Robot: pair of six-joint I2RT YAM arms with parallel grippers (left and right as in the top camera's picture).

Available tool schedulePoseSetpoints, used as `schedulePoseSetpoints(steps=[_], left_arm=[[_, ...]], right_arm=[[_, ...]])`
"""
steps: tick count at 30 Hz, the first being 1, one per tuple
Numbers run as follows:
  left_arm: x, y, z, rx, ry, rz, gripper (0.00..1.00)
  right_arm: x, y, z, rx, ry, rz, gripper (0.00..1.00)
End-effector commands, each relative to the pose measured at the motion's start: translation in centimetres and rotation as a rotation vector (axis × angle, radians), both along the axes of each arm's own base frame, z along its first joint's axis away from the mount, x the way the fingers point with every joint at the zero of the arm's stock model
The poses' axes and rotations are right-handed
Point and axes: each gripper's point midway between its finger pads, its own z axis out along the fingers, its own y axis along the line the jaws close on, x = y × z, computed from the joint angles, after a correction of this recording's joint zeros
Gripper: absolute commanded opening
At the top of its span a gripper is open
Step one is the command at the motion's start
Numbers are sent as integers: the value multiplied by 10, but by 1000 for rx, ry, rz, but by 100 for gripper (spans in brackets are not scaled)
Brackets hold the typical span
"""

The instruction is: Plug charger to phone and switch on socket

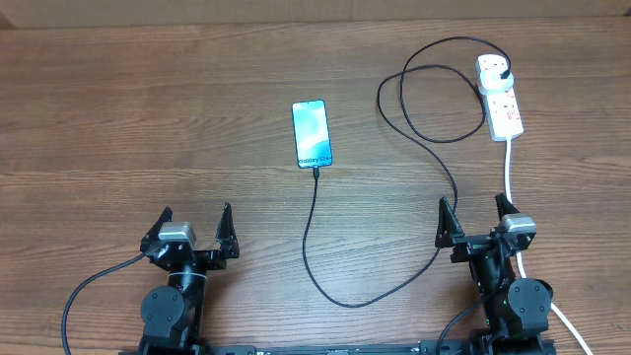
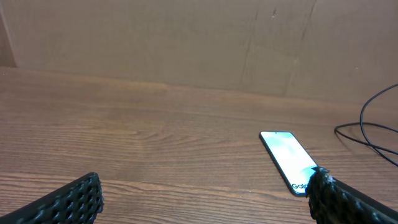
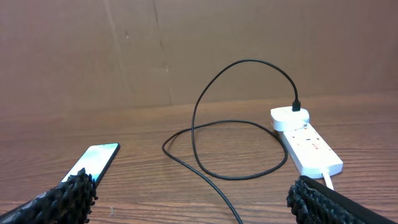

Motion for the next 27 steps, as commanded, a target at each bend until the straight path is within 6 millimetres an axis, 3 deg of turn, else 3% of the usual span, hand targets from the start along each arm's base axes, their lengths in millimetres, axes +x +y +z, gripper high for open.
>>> schedulePoseSetpoints(steps=[1, 27], left_arm=[[0, 1, 1, -8, -7, 2, 100], [0, 1, 1, -8, -7, 2, 100]], right_arm=[[0, -1, -2, -4, -5, -7, 100], [0, -3, -2, -9, -5, -20, 100]])
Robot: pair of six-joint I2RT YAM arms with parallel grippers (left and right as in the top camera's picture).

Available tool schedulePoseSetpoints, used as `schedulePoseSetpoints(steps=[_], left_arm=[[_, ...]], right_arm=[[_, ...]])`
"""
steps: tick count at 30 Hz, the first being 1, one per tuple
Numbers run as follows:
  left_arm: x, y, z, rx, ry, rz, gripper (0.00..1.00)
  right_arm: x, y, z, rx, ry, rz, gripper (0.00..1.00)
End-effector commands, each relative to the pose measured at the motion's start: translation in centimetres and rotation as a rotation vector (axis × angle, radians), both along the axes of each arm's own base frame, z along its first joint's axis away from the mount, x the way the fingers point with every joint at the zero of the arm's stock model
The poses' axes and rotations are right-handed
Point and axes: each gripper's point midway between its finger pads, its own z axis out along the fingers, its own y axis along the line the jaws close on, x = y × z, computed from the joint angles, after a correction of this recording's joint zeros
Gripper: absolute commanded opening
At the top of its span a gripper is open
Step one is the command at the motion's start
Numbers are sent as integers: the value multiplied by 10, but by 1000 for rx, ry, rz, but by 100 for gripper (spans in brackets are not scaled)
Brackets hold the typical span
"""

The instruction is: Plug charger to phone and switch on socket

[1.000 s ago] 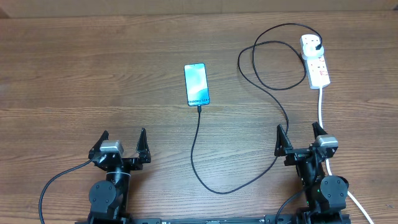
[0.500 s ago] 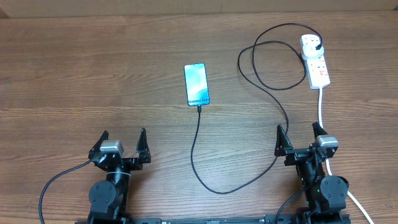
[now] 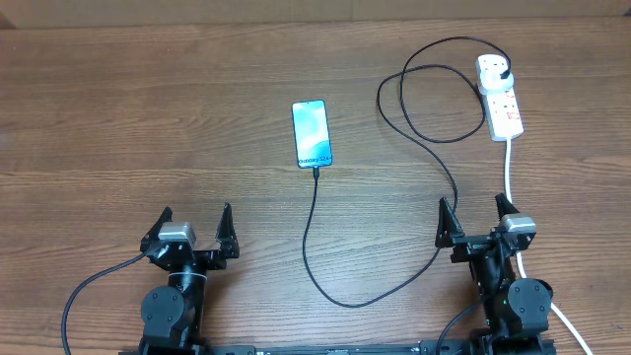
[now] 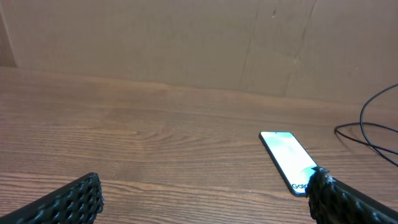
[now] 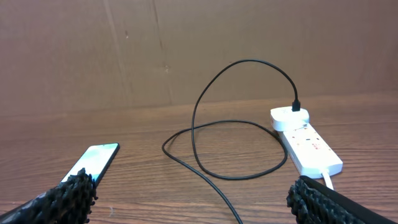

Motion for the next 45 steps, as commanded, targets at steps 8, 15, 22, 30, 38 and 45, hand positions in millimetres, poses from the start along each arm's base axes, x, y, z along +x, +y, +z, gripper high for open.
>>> schedulePoseSetpoints(steps=[8, 15, 22, 30, 38, 45], left_arm=[[0, 1, 1, -8, -7, 2, 100], [0, 1, 1, -8, -7, 2, 100], [0, 1, 1, -8, -7, 2, 100], [0, 1, 1, -8, -7, 2, 100], [0, 1, 1, -8, -7, 2, 100], [0, 1, 1, -8, -7, 2, 100]], right_arm=[[0, -4, -2, -105, -12, -17, 100], [0, -3, -1, -104, -15, -14, 100], [0, -3, -2, -104, -15, -14, 100], [0, -3, -2, -104, -15, -14, 100], [0, -3, -1, -105, -15, -14, 100], [0, -3, -2, -104, -15, -14, 100]])
